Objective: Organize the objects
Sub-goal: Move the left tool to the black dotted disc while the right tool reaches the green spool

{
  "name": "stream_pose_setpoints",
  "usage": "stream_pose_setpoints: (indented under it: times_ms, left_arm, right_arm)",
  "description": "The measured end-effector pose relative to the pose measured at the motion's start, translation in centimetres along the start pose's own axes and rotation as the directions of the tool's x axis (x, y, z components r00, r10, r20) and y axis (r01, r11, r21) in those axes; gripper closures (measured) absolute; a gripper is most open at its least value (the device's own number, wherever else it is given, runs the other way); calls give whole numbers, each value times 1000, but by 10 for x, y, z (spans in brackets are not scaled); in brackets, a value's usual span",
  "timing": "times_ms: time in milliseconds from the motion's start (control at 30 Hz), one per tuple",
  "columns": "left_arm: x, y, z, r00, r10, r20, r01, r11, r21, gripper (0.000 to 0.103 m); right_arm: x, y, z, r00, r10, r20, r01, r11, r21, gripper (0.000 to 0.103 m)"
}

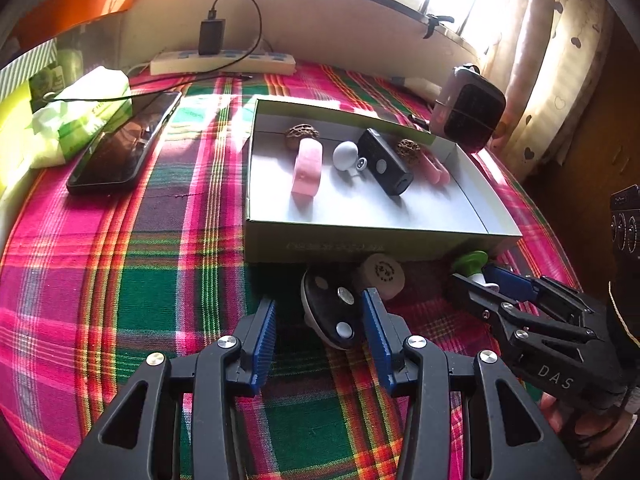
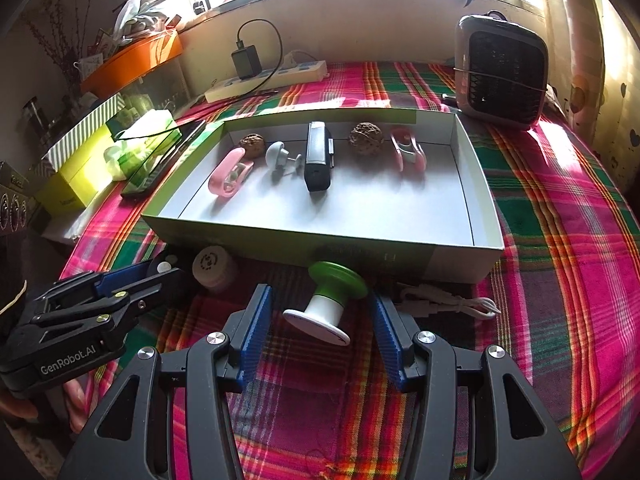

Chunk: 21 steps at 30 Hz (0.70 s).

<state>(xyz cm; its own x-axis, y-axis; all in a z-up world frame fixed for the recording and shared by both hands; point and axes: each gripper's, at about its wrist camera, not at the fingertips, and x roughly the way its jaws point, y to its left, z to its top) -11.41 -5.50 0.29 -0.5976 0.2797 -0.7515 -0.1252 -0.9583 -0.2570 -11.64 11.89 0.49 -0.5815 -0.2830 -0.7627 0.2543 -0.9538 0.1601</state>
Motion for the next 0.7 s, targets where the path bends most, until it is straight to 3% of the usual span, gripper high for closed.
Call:
stream_pose_setpoints:
  times_ms: [600, 700]
  left_arm:
    - [-1, 2, 0, 1000, 7, 4, -7, 1000, -13, 76]
    - [-1, 1, -1, 1000, 14, 6, -14, 1000, -9, 77]
  right_arm:
    - [5, -3, 1, 999, -35, 4, 35, 999, 10, 53]
    - [3, -3, 0, 999, -37, 7, 37, 999, 10, 60]
